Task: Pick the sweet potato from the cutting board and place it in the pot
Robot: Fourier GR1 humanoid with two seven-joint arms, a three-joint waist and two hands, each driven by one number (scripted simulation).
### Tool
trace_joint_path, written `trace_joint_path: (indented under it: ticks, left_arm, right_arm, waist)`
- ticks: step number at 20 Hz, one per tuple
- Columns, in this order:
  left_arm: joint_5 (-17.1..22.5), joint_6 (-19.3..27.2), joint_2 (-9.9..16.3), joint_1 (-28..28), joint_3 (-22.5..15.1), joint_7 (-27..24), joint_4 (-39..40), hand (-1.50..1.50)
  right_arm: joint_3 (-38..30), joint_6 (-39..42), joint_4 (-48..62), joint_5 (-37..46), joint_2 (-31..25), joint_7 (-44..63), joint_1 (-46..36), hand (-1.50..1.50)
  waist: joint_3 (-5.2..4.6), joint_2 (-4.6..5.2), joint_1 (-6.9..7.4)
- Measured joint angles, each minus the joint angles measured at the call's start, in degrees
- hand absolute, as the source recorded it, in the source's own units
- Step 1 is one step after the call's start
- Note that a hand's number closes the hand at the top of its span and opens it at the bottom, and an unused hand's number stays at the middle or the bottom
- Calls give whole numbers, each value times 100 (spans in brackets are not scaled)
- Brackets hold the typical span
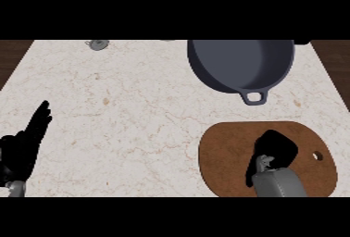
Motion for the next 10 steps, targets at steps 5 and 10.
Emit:
trace_joint_path:
  ticks: [5, 10]
  left_arm:
    - [-63, -77, -55, -35, -49, -40, 7, 0]
    - [-96, -155, -116, -176, -177, -50, 4, 0]
  right_arm:
    - [822, 232, -140, -30, -31, -1198, -253, 150]
    - [2180, -44, -473, -214, -100, -3192, -855, 150]
  waist:
    - [31, 35, 130]
    - [80, 73, 433]
